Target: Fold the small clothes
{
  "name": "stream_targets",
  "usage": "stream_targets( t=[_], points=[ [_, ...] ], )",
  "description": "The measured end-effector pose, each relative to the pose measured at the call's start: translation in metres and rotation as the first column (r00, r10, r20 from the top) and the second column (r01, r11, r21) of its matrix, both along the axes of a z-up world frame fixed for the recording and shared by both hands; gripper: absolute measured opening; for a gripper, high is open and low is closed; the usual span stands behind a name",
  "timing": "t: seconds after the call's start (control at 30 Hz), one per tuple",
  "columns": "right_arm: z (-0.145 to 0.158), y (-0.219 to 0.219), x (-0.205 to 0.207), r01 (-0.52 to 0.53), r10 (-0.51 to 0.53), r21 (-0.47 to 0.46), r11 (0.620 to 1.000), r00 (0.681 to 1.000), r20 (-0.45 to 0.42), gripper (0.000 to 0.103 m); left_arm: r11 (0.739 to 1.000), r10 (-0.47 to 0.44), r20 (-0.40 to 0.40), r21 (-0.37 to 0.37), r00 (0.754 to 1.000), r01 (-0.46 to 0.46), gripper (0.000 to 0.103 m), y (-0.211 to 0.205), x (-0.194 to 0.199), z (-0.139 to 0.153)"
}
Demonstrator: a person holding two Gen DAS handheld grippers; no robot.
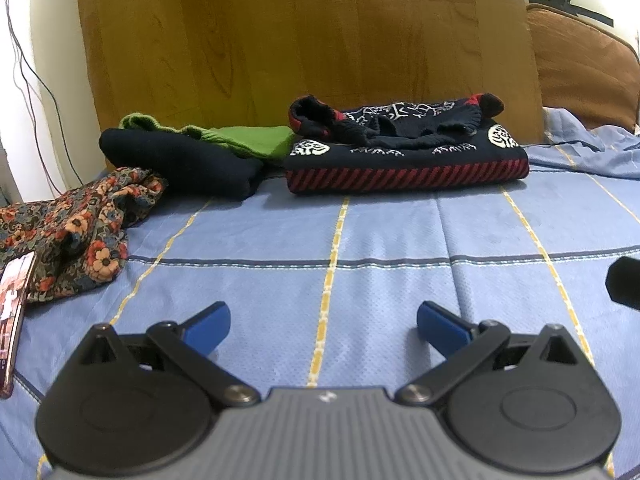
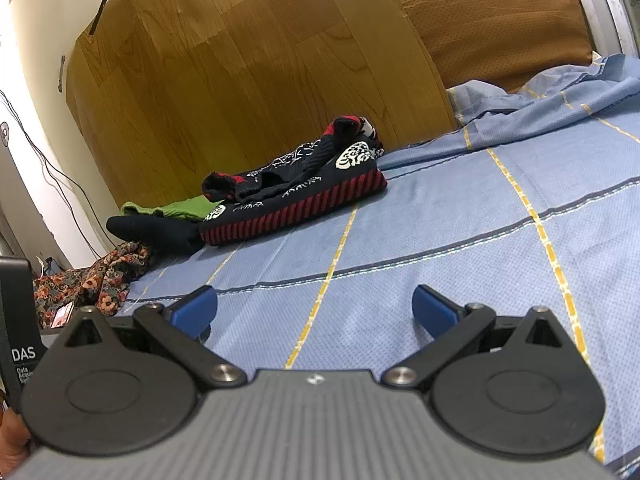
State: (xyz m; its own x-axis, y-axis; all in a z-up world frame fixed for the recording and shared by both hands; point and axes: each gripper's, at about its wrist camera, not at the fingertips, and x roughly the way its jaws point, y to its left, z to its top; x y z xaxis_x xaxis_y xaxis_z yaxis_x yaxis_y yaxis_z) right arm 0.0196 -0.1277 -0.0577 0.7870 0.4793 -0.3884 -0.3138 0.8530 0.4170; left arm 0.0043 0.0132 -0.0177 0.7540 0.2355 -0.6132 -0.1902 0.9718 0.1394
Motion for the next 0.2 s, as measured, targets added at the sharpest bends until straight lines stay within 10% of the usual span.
stream_targets(
  t=[0.2],
  points=[
    [0.0000,0.0000,0.0003,0.000,0.000,-0.001,1.000,1.000,0.000,0.103,1.000,-0.007,0.001,0.003,1.000,0.007,0.103,0.0002,-0.0001,0.0006]
  ],
)
